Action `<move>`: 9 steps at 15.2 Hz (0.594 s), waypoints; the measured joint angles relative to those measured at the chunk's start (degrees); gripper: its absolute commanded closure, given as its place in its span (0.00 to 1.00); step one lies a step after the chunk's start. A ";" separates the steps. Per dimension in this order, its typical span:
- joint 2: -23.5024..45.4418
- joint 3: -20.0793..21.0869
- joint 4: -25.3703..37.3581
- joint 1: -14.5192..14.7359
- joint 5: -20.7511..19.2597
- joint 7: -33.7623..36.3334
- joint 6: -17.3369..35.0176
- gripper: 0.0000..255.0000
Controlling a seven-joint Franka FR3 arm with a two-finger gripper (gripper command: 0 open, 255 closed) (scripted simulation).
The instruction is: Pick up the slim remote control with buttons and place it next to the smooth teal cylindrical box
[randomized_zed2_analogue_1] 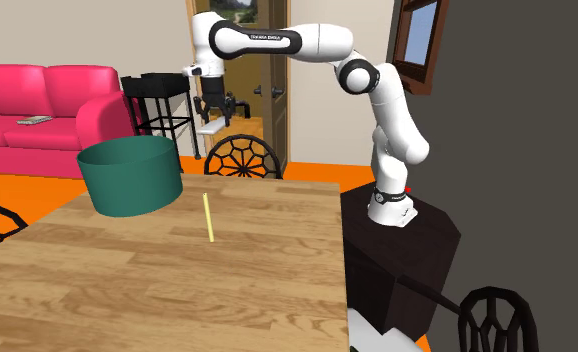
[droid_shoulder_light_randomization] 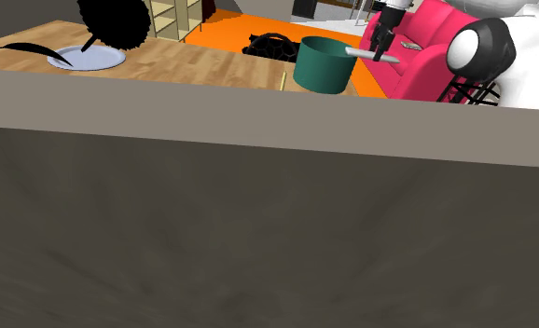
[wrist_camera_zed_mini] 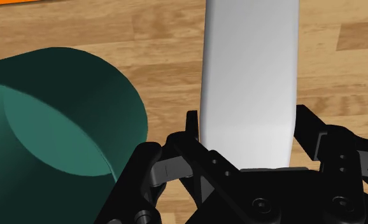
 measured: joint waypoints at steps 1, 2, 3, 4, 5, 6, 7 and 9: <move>-0.37 0.01 -1.30 0.24 -0.12 0.04 0.93 1.00; -0.58 0.02 -2.42 0.42 -0.19 0.04 1.84 1.00; -1.10 0.00 -4.08 0.63 -0.34 -0.02 2.99 1.00; -1.42 -0.02 -5.46 0.77 -0.43 -0.08 4.05 1.00; -1.65 -0.01 -6.51 0.93 -0.50 -0.06 4.87 1.00; -1.68 0.01 -7.36 1.02 -0.51 -0.06 5.69 1.00; -1.82 0.02 -8.31 1.13 -0.55 -0.08 6.50 1.00; -2.25 0.01 -10.58 1.34 -0.65 -0.19 8.34 1.00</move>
